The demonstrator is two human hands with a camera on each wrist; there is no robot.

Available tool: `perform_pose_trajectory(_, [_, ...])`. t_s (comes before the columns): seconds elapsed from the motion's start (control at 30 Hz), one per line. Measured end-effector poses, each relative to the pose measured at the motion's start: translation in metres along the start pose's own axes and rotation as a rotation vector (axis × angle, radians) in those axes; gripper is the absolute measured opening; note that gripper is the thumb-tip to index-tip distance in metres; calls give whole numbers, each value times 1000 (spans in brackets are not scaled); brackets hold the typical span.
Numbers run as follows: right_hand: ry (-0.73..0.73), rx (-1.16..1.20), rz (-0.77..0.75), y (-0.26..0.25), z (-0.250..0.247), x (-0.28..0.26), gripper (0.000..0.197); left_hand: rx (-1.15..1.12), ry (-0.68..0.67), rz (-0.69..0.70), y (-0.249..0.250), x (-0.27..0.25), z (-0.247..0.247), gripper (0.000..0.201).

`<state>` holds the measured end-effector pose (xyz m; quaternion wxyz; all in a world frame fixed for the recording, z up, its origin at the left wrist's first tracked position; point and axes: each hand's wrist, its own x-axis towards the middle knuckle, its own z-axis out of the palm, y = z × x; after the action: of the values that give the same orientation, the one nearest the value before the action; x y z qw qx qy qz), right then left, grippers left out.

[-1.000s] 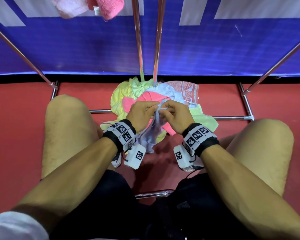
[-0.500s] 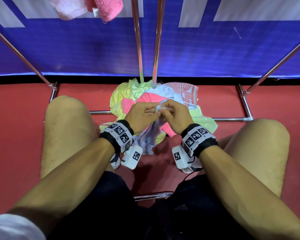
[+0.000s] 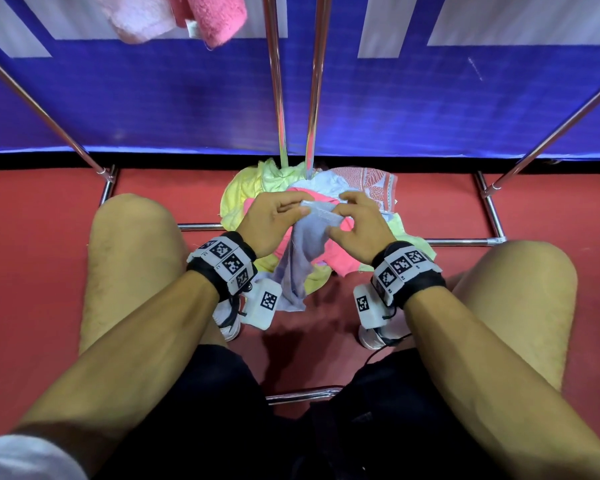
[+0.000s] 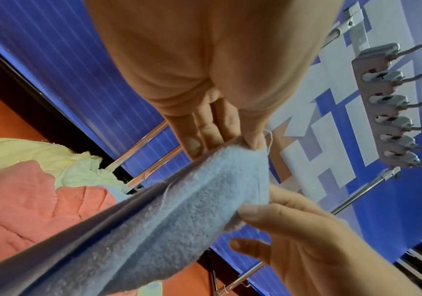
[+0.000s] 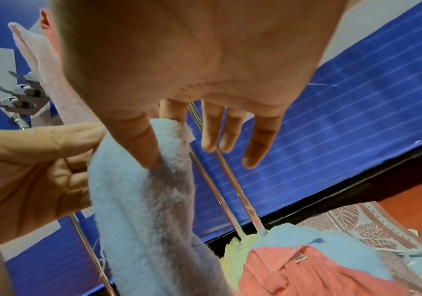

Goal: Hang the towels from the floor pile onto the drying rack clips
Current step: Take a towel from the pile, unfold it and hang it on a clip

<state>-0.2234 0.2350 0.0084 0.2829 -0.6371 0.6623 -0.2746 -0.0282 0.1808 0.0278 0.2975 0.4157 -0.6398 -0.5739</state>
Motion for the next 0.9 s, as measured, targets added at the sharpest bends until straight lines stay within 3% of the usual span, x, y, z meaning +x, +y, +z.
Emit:
perform_pose_trajectory(0.17, [136, 124, 27, -13, -5, 4, 5, 18, 44, 53, 11, 3, -6, 18])
perform_pose_trajectory(0.33, [283, 238, -62, -46, -31, 21, 9, 47, 70, 130, 51, 13, -17, 19])
perform_pose_trajectory(0.5, [342, 491, -108, -97, -79, 44, 45, 45, 206, 231, 119, 28, -32, 18])
perform_pose_trajectory(0.67, [360, 549, -258, -155, -140, 62, 26, 21, 240, 358, 191, 42, -53, 20])
perform_pose_trajectory(0.9, [449, 607, -348, -234, -216, 77, 27, -95, 243, 511, 305, 47, -68, 15])
